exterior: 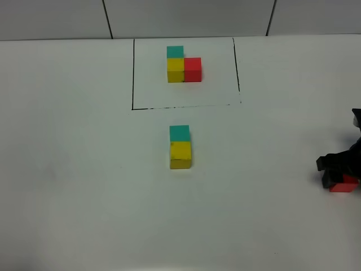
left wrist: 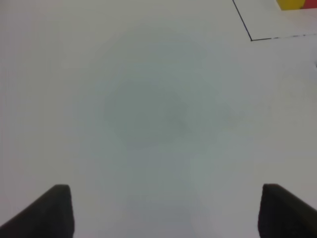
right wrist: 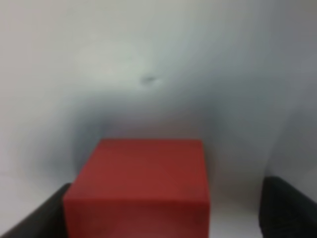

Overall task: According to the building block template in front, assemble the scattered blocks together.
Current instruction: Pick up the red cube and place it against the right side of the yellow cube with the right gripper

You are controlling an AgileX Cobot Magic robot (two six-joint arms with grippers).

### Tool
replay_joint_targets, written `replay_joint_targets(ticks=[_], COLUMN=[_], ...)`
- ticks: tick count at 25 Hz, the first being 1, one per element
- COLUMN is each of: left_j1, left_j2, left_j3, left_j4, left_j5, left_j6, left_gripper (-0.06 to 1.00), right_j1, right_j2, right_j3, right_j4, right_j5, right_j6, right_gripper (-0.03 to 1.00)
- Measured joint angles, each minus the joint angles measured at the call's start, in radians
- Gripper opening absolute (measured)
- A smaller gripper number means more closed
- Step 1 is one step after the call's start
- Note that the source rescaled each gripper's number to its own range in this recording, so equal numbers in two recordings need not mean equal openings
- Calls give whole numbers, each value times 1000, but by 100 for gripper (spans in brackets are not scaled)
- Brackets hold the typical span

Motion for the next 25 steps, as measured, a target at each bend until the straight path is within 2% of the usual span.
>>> replay_joint_targets(ticks=[2,4,5,8,10,14,16,18,22,25], left_j1=[0,0,0,0,0,0,0,0,0,0], left_j2=[0,0,0,0,0,0,0,0,0,0], left_j3=[0,0,0,0,0,0,0,0,0,0], left_j4=[0,0,0,0,0,0,0,0,0,0], left_j5=[0,0,0,0,0,0,0,0,0,0], left_j6=[0,0,0,-1,-1,-1,-1,-1,-1,-1], left_gripper=[82,82,82,82,82,82,82,82,82,82], right_j1=[0,0,0,11,33,122,211,317,522,612], right_j2=[0,0,0,-1,-10,-36,-39,-32,56,184], right_j3=[0,0,0,-1,-16,-111,-170,-231,-384,-540], right_j4=[2,6,7,6,4,-18,-35,-82,-221,-260], right_j5=[1,2,4,22,64,193,254,293,370,466], right_j6=[0,0,0,-4,-56,-298,-451,-553,-621,-675], right_gripper=[31,7,0,1,1,1,1,1,1,1])
